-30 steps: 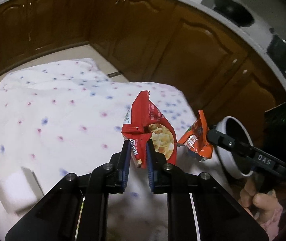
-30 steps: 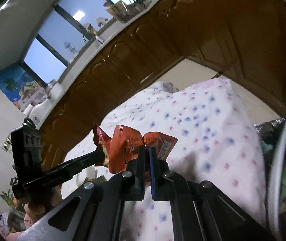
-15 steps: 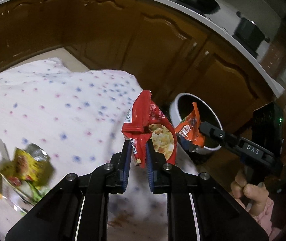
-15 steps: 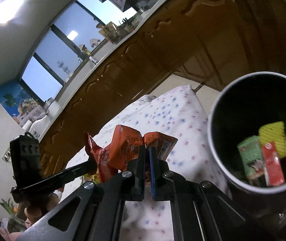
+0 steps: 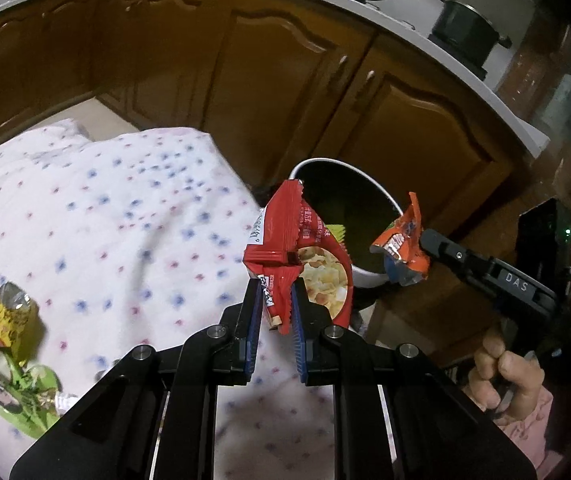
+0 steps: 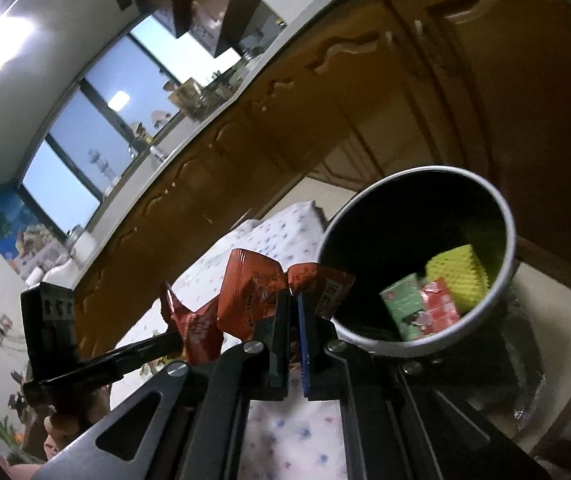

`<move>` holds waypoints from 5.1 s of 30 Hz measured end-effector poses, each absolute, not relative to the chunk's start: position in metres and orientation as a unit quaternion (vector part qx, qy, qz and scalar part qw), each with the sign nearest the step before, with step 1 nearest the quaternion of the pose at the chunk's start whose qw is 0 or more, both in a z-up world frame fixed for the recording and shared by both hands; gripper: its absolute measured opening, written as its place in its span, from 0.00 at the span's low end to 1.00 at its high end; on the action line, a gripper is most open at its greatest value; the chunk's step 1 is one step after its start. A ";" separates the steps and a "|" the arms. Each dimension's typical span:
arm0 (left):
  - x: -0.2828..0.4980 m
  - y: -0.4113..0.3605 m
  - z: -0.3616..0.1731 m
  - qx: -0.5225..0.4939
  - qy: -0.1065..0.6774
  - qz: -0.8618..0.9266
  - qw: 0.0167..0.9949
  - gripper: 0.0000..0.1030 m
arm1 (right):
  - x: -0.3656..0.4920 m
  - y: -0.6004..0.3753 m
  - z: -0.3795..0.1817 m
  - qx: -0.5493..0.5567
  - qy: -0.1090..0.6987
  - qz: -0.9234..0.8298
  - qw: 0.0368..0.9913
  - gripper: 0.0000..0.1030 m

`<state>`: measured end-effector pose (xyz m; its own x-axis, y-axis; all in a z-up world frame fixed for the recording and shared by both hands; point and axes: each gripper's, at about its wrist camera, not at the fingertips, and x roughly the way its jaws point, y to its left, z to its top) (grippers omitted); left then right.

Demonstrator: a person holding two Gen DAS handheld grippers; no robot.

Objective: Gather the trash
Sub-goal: 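Carry both snack bags over the bin and open both tools to drop them, then grasp the yellow-green drink pouch with the left tool while the right tool grasps the white wrapper, then carry the pouch and white wrapper over the bin and open both tools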

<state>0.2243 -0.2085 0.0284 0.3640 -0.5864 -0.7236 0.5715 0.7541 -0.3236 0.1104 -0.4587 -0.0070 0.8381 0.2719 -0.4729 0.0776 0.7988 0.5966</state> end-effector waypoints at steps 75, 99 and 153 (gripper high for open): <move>0.197 -0.152 0.037 -0.069 0.425 -0.310 0.848 0.46 | 0.116 -0.416 0.074 0.251 0.244 0.057 0.935 0.52; 0.193 0.021 -0.007 -0.128 0.447 -0.152 0.872 0.49 | 0.144 -0.270 0.002 0.180 0.358 0.171 0.900 0.63; 0.171 -0.130 0.003 -0.054 0.440 -0.332 0.833 0.01 | 0.082 -0.373 -0.012 0.234 0.311 0.053 0.920 0.22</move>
<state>0.1714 -0.1304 0.0031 0.3924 -0.6011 -0.6962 0.5058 0.7732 -0.3824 0.0816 -0.3734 -0.0124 0.8009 0.2430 -0.5472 0.0478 0.8851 0.4630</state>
